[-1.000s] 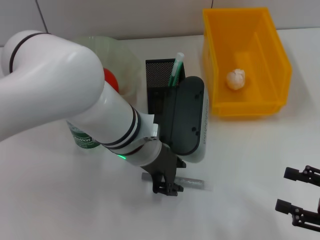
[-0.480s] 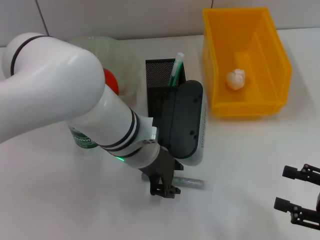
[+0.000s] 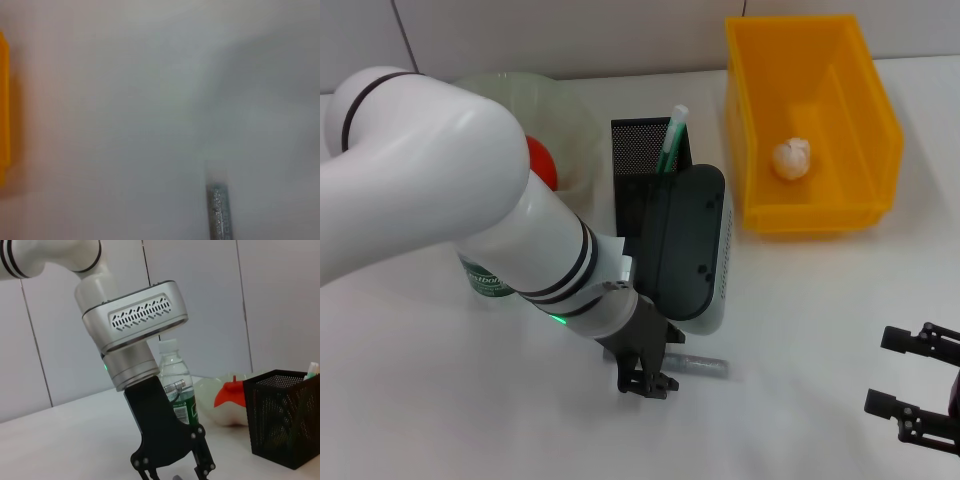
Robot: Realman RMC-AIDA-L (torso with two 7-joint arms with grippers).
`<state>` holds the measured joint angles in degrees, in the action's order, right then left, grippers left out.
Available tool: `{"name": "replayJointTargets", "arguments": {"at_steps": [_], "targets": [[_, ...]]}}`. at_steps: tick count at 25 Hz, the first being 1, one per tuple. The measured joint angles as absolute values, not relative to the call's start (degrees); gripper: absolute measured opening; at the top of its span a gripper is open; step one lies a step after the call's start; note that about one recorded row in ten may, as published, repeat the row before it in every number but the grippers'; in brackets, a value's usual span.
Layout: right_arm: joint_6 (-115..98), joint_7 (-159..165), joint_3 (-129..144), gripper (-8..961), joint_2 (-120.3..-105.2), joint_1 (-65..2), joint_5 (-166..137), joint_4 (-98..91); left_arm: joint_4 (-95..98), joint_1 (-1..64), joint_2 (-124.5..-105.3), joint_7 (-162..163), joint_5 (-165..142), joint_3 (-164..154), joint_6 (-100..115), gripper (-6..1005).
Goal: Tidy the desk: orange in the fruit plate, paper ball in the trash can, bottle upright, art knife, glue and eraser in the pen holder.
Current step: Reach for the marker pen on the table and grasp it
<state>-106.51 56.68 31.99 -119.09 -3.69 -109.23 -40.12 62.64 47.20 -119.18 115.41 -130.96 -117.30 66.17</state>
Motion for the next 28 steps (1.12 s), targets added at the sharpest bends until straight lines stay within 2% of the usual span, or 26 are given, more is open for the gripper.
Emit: {"name": "replayJointTargets", "arguments": {"at_steps": [14,28], "targets": [[-106.6,56.8,32.0,724,-119.09,-3.8,-109.4,-40.2,62.0,47.3,-119.18,115.2,-130.9,-117.3,66.3,376],[-106.7,57.0,32.0,723,-119.09,-3.8,-109.4,-39.9,61.0,47.4,-119.18,114.2,-130.5,-117.3,65.7,265]]}}
